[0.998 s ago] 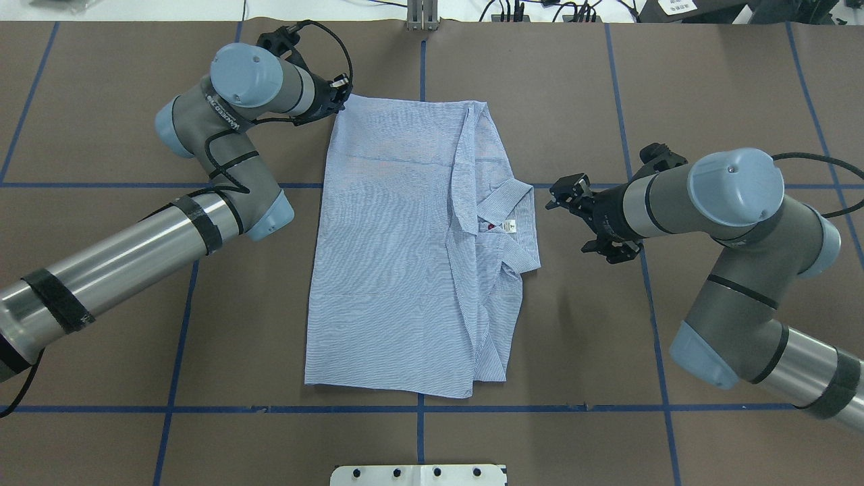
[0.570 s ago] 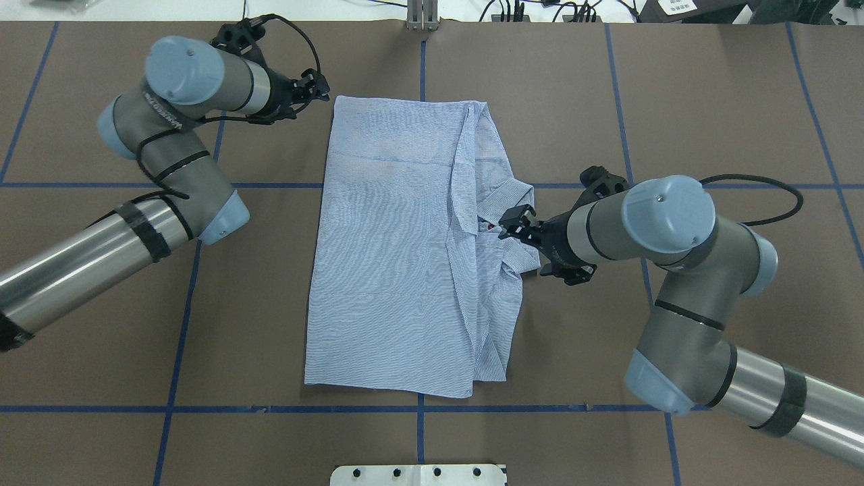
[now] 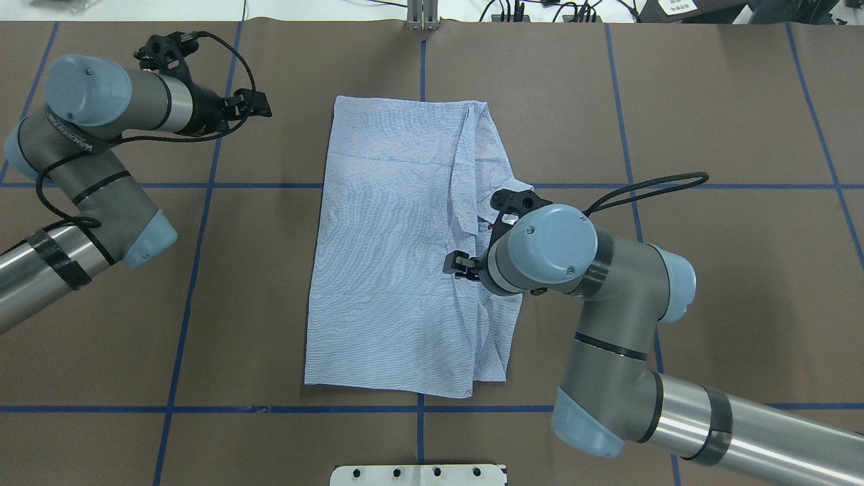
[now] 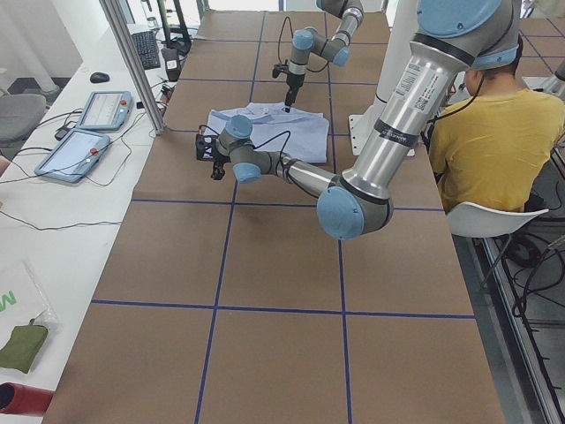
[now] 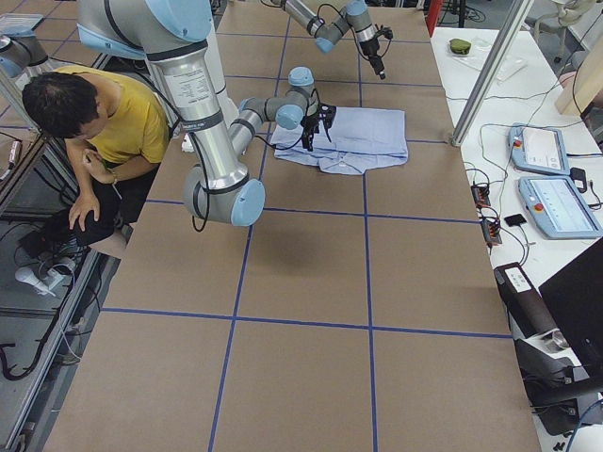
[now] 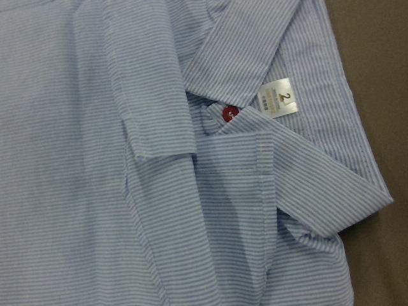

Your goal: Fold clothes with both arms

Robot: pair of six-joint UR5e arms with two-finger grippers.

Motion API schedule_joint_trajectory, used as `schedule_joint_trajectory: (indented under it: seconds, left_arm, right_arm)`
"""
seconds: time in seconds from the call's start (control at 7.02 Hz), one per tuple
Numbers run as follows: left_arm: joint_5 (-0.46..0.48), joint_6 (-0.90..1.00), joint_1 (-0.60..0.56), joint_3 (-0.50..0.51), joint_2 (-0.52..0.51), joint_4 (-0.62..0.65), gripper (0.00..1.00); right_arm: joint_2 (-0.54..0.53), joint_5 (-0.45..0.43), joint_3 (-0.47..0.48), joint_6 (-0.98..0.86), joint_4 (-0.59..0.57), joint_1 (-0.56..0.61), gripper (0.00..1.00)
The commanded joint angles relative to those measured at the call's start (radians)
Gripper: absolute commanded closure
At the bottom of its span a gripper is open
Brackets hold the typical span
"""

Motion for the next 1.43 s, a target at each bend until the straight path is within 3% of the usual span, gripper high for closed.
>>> schedule_joint_trajectory:
  seconds: [0.0, 0.14, 0.43, 0.86, 1.28]
  left_arm:
    - [0.000, 0.019, -0.009, -0.020, 0.033, -0.001, 0.07]
    - [0.000, 0.019, -0.009, -0.026, 0.036, -0.001, 0.07]
    - [0.001, 0.018, -0.009, -0.026, 0.037, -0.001, 0.07]
    - [0.001, 0.015, -0.009, -0.026, 0.038, -0.001, 0.07]
    - [0.003, 0.010, -0.009, -0.028, 0.038, -0.001, 0.07]
  right_arm:
    - [0.108, -0.068, -0.040, -0.225, -0.210, -0.051, 0.00]
    - [0.141, -0.123, -0.078, -0.277, -0.262, -0.085, 0.00]
    - [0.129, -0.142, -0.118, -0.364, -0.275, -0.110, 0.00]
    - [0.092, -0.134, -0.053, -0.505, -0.414, -0.053, 0.00]
    - [-0.041, -0.130, 0.050, -0.571, -0.421, 0.008, 0.00]
